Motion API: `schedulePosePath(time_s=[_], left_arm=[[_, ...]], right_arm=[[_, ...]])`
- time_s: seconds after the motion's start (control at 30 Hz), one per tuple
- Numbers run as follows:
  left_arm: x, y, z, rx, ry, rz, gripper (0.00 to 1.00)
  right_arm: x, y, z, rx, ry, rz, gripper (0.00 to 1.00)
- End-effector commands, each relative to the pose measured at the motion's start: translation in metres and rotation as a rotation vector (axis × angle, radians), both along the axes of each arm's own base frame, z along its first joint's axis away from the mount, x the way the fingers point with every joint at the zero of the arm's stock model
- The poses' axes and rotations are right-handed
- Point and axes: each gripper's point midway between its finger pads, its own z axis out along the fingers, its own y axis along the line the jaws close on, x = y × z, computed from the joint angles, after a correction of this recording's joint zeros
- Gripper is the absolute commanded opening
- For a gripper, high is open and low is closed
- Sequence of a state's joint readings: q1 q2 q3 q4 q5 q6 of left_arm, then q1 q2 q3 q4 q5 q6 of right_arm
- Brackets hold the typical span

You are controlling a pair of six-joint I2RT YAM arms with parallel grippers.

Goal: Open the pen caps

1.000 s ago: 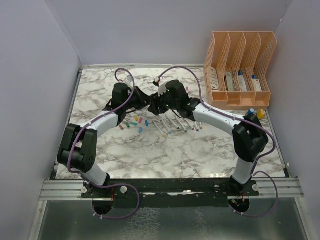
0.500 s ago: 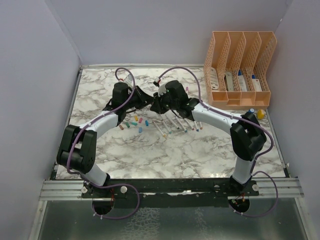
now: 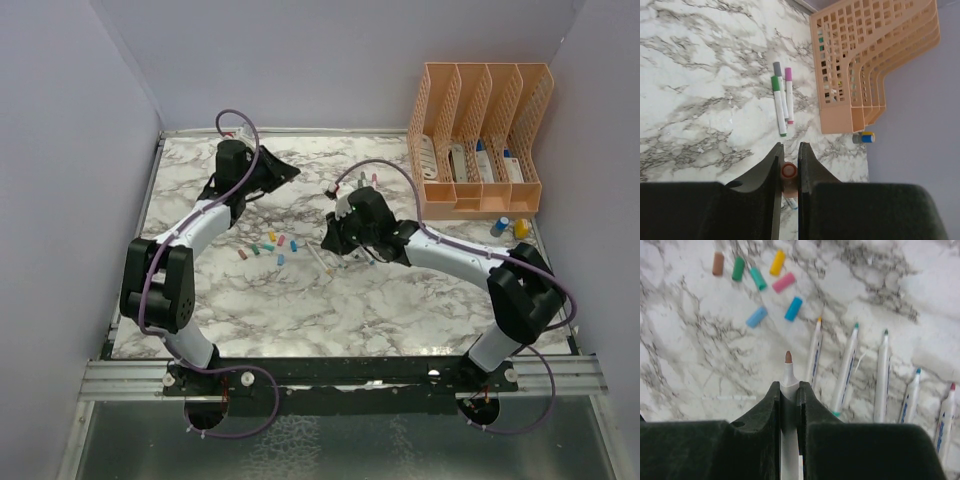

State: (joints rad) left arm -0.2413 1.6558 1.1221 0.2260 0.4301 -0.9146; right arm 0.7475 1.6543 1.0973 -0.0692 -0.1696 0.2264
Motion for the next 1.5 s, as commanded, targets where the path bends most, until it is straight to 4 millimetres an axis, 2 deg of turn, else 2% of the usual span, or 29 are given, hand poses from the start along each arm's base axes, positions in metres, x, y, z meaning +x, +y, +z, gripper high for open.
schedulePosePath(time_s=[0.0, 0.13, 0.27, 0.4, 0.5, 0.83, 1.0, 1.23, 1.47], left_arm=[[0.009, 0.012, -0.010, 0.057, -0.011, 0.038, 0.00], [-0.011, 0.020, -0.040, 0.137, 0.057, 0.025, 0.00], [-0.038, 0.040, -0.073, 0.258, 0.139, 0.043, 0.00], [-0.053, 0.060, -0.094, 0.355, 0.186, 0.080, 0.00], [-0.055, 0.069, -0.103, 0.395, 0.204, 0.101, 0.00], [-0.035, 0.113, -0.127, 0.483, 0.271, 0.222, 0.00], [-0.032, 0.130, -0.136, 0.491, 0.303, 0.257, 0.00], [-0.036, 0.135, -0.152, 0.499, 0.338, 0.254, 0.00], [-0.046, 0.134, -0.173, 0.500, 0.397, 0.233, 0.16]], right_arm=[[-0.016, -0.027, -0.010, -0.070, 0.027, -0.058, 0.01], [0.001, -0.059, -0.009, -0.157, -0.030, -0.227, 0.01], [0.023, -0.094, -0.005, -0.207, -0.052, -0.389, 0.01], [0.042, -0.119, -0.001, -0.227, -0.059, -0.477, 0.01], [0.051, -0.133, 0.002, -0.233, -0.068, -0.510, 0.01], [0.072, -0.183, 0.005, -0.241, -0.045, -0.624, 0.02], [0.077, -0.201, 0.003, -0.239, -0.036, -0.654, 0.01], [0.078, -0.213, -0.010, -0.234, -0.004, -0.676, 0.01], [0.072, -0.217, -0.034, -0.250, 0.051, -0.688, 0.01]])
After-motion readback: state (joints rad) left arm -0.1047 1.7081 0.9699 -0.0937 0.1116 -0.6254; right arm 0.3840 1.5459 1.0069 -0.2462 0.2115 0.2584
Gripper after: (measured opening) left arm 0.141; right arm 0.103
